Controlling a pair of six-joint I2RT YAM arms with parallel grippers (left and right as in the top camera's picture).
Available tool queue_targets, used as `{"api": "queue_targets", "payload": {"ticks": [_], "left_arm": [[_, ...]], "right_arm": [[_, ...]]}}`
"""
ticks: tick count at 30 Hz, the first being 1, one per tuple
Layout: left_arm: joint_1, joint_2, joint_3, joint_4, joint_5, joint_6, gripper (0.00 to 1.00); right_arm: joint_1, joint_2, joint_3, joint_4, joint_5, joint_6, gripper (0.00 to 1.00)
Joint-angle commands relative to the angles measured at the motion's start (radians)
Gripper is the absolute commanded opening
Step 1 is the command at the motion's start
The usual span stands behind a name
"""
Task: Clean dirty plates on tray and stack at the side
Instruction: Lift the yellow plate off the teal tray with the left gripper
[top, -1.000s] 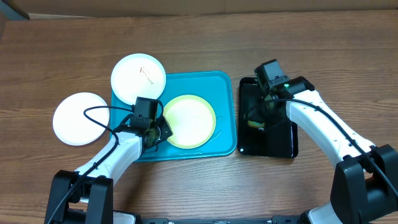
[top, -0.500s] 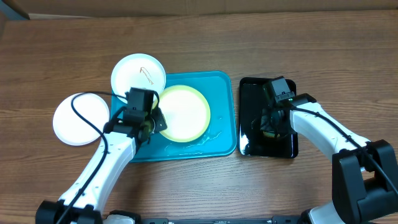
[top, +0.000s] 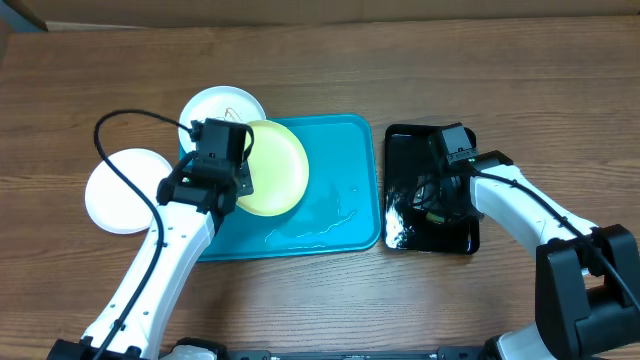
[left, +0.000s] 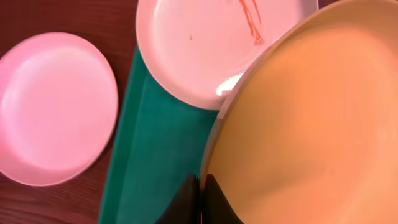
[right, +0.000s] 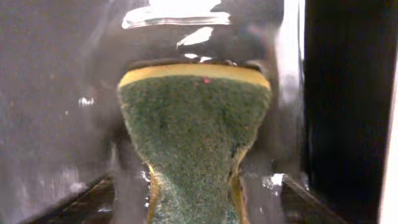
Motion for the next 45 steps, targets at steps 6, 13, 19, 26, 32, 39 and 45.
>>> {"api": "queue_targets", "payload": {"ticks": [6, 13, 19, 26, 32, 39, 45], "left_arm": [[-0.184, -0.016, 0.088, -0.028, -0.362, 0.046, 0.04], [-0.436, -0.016, 0.090, -0.019, -0.746, 0.070, 0.04], [-0.568, -0.016, 0.089, 0.061, -0.900, 0.205, 0.04], [-0.636, -0.016, 0.089, 0.147, -0.993, 0.338, 0.04], [-0.659, -0.016, 0.089, 0.291, -1.046, 0.534, 0.04], [-0.670, -0.016, 0.089, 0.366, -1.038, 0.619, 0.04], [-0.663, -0.016, 0.089, 0.335, -0.855, 0.456, 0.04]], "right_arm": [[-0.005, -0.001, -0.002, 0.002, 0.010, -0.005, 1.00], [-0.005, -0.001, -0.002, 0.011, 0.010, -0.005, 1.00], [-0.005, -0.001, -0.002, 0.013, 0.010, -0.005, 1.00], [-0.005, -0.001, -0.002, 0.013, 0.010, -0.005, 1.00], [-0.005, -0.001, -0.002, 0.013, 0.010, -0.005, 1.00], [-0.005, -0.001, -0.002, 0.013, 0.010, -0.005, 1.00], [-0.005, -0.001, -0.002, 0.013, 0.010, -0.005, 1.00]]}}
